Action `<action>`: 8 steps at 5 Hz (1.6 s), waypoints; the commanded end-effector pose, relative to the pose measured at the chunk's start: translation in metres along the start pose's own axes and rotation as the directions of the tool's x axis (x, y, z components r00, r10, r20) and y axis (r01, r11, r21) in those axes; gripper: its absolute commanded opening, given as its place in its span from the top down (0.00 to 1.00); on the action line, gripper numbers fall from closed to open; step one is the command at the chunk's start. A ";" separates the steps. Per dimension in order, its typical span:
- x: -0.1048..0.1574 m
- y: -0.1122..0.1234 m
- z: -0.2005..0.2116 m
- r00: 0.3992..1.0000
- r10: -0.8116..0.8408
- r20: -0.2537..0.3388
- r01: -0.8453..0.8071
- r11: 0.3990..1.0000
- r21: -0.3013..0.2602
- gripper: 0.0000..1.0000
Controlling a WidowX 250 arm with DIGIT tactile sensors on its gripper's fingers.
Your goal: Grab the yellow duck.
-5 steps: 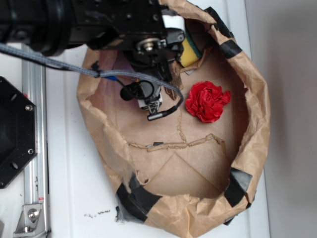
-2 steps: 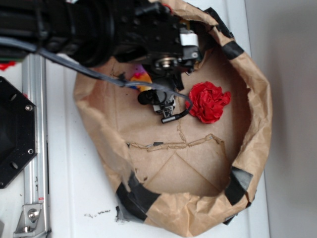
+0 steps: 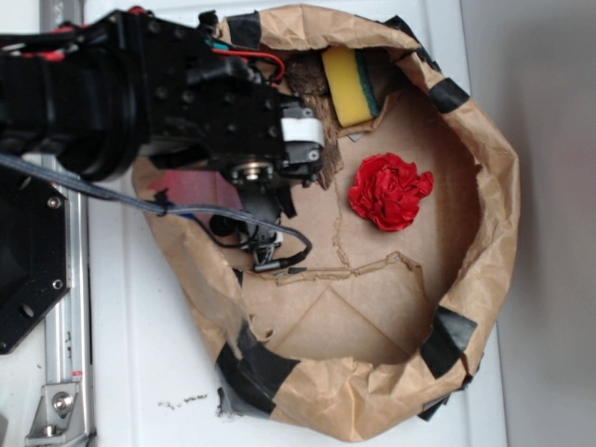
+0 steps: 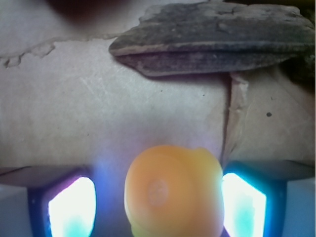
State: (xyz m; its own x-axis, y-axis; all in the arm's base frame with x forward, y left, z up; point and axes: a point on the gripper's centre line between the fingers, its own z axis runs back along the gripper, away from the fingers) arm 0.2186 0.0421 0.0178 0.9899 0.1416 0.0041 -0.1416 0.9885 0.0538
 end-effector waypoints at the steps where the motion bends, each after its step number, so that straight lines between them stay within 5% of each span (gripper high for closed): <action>1: 0.003 -0.002 0.010 1.000 -0.012 0.027 0.011 1.000 0.005 0.00; 4: 0.003 0.012 0.036 0.995 0.040 0.094 -0.036 0.998 -0.049 0.00; 8: 0.002 -0.003 0.030 0.997 -0.002 0.082 0.009 0.997 -0.082 0.00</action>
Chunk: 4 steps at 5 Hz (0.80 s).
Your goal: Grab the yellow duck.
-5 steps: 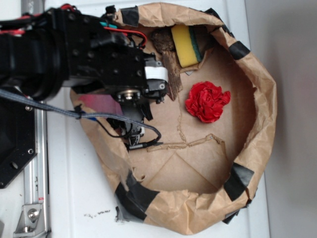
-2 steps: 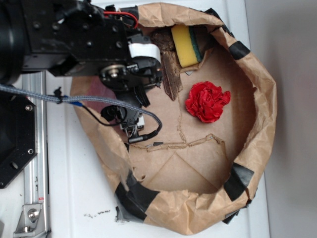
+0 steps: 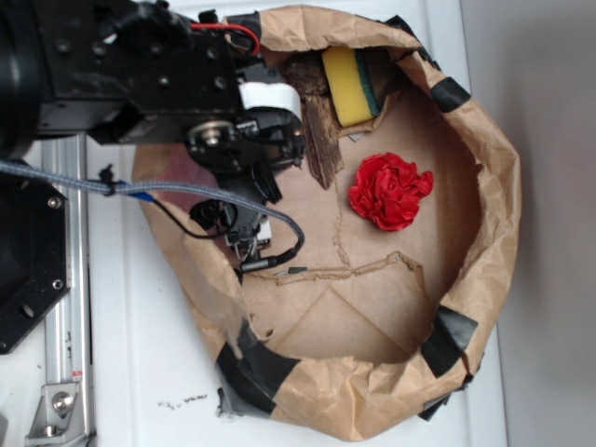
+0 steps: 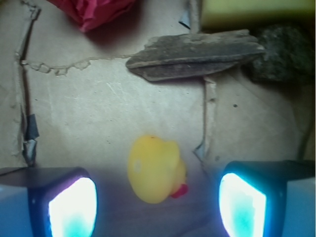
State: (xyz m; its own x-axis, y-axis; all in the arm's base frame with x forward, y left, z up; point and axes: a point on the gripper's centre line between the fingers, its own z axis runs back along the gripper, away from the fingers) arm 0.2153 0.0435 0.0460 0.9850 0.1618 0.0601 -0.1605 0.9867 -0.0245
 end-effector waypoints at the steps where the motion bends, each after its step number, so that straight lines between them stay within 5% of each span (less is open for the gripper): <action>1: 0.006 -0.020 -0.009 0.999 -0.048 0.019 0.049 0.999 -0.019 0.00; 2: 0.005 -0.029 -0.024 0.998 -0.057 0.000 0.057 0.998 -0.023 0.00; 3: 0.002 -0.031 -0.030 0.999 -0.044 0.015 0.044 0.998 -0.032 1.00; 4: 0.002 -0.038 -0.028 0.999 -0.050 0.022 0.051 0.997 -0.056 1.00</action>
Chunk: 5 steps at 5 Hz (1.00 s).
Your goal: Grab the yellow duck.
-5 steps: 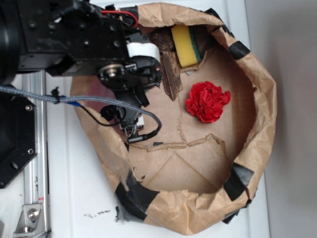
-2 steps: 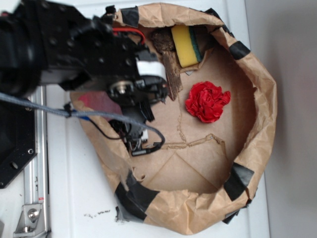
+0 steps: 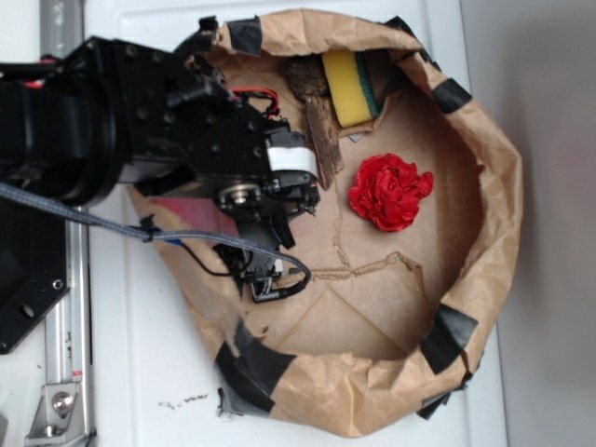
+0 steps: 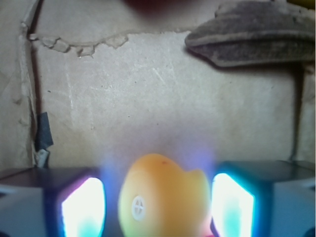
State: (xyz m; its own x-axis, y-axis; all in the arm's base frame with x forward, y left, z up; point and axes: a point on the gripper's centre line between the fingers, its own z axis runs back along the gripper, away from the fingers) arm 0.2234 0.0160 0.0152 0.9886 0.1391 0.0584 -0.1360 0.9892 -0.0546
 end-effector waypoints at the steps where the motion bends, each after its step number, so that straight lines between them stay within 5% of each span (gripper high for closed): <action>1: 0.002 -0.012 0.003 0.999 -0.029 0.019 0.030 0.999 -0.031 1.00; 3: -0.004 -0.005 0.003 0.999 -0.030 0.016 0.030 1.000 -0.003 1.00; 4: -0.003 0.001 0.015 0.999 -0.009 0.054 0.008 1.000 0.008 1.00; 5: 0.007 0.007 0.065 0.988 0.040 0.150 -0.033 0.998 -0.048 1.00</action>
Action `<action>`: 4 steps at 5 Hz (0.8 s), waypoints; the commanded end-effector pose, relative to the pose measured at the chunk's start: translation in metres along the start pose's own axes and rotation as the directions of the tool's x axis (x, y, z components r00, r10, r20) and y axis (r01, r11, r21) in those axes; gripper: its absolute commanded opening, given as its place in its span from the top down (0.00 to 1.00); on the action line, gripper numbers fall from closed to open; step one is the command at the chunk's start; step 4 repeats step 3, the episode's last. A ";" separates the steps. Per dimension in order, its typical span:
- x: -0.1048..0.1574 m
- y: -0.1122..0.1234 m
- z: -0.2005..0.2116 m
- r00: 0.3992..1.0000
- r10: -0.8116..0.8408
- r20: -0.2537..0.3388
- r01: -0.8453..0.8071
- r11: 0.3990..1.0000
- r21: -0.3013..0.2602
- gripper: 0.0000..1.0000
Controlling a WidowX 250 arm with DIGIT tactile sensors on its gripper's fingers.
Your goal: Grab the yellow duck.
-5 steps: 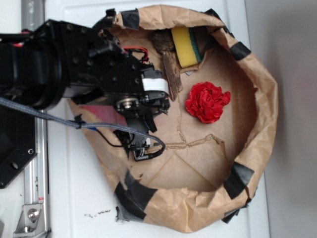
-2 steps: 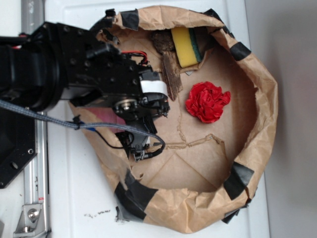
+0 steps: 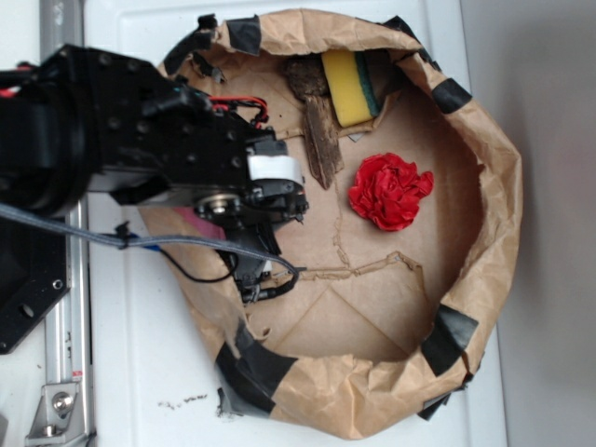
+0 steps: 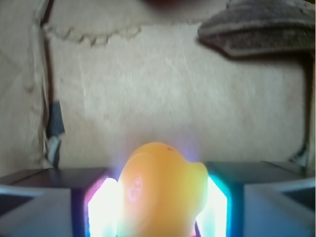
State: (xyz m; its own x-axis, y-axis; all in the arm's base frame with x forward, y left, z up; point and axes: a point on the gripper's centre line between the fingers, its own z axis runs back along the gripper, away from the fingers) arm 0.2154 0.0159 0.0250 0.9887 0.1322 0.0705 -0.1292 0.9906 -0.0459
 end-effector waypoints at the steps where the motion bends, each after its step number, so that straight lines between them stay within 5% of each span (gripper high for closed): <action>1: 0.029 0.004 0.104 0.961 0.086 0.261 -0.059 0.992 -0.112 1.00; 2: 0.046 -0.001 0.139 0.956 0.110 0.272 -0.092 0.993 -0.079 1.00; 4: 0.059 0.002 0.131 0.958 0.135 0.251 -0.129 0.991 -0.040 1.00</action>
